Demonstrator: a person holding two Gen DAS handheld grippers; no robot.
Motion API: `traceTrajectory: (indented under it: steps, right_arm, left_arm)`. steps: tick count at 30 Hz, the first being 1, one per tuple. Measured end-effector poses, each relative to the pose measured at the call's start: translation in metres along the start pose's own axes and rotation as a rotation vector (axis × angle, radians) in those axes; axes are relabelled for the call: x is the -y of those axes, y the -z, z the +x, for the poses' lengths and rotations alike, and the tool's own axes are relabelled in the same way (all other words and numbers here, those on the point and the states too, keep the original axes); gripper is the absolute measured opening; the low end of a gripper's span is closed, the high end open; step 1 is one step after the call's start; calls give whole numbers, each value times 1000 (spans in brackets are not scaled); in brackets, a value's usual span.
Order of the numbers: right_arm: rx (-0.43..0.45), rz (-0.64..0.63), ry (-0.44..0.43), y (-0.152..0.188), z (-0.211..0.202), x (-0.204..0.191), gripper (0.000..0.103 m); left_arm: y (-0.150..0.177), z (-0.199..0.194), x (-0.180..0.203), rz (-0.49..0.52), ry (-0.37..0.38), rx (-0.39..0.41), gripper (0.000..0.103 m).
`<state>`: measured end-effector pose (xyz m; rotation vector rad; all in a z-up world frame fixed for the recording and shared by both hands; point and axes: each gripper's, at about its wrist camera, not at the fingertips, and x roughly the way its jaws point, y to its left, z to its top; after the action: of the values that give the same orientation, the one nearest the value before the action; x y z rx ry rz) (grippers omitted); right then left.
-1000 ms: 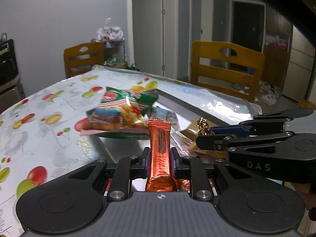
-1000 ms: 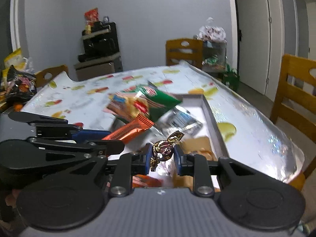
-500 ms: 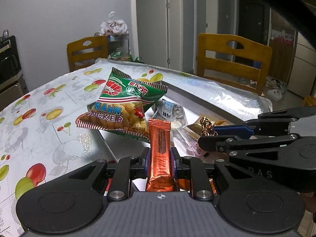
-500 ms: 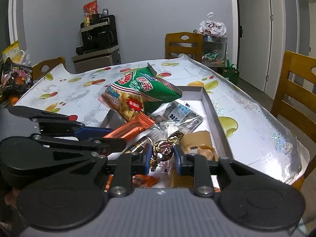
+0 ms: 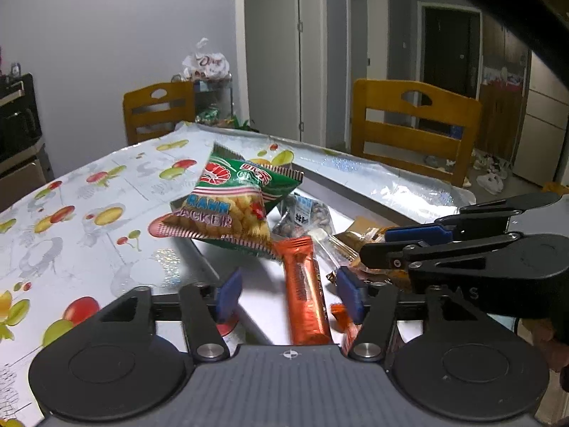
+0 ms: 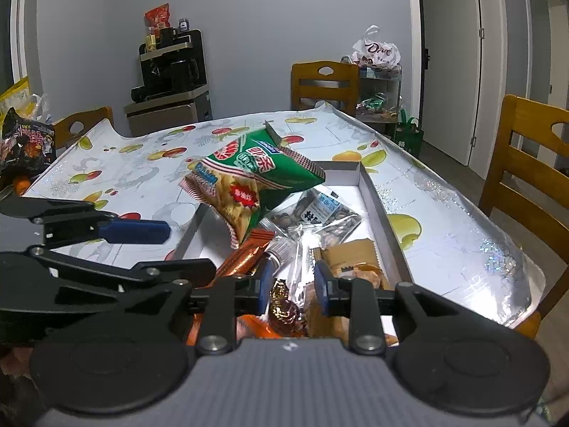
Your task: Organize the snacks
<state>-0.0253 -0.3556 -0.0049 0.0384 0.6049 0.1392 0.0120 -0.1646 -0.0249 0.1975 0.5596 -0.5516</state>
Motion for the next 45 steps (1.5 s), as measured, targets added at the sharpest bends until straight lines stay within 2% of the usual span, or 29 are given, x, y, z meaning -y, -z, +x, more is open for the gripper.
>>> traceTrajectory:
  steps: [3, 5, 7, 8, 15, 19, 23, 29, 45]
  right_arm:
    - [-2, 8, 19, -1, -13, -4, 50]
    - [0, 23, 39, 1, -25, -5, 77]
    - [1, 44, 59, 4, -38, -6, 93]
    - [3, 52, 62, 6, -44, -7, 94]
    - [15, 56, 109, 34, -78, -35, 94]
    - [-47, 115, 104, 52, -78, -42, 95]
    - [-97, 109, 119, 63, -68, -55, 95]
    - [-150, 77, 140, 69, -54, -69, 95]
    - [-190, 82, 156, 67, -37, -70, 95]
  left_arm:
    - [1, -16, -4, -1, -17, 11, 78]
    - [4, -28, -7, -5, -24, 24, 98]
    - [7, -41, -10, -16, -23, 37, 103]
    - [9, -46, -12, -18, -22, 38, 103]
    - [32, -69, -15, -12, -6, 5, 103]
    - [49, -69, -21, -38, 5, -31, 103]
    - [64, -68, -29, -77, 2, -71, 103]
    - [79, -70, -42, -117, -10, -98, 103]
    - [82, -64, -46, -128, 2, -115, 103]
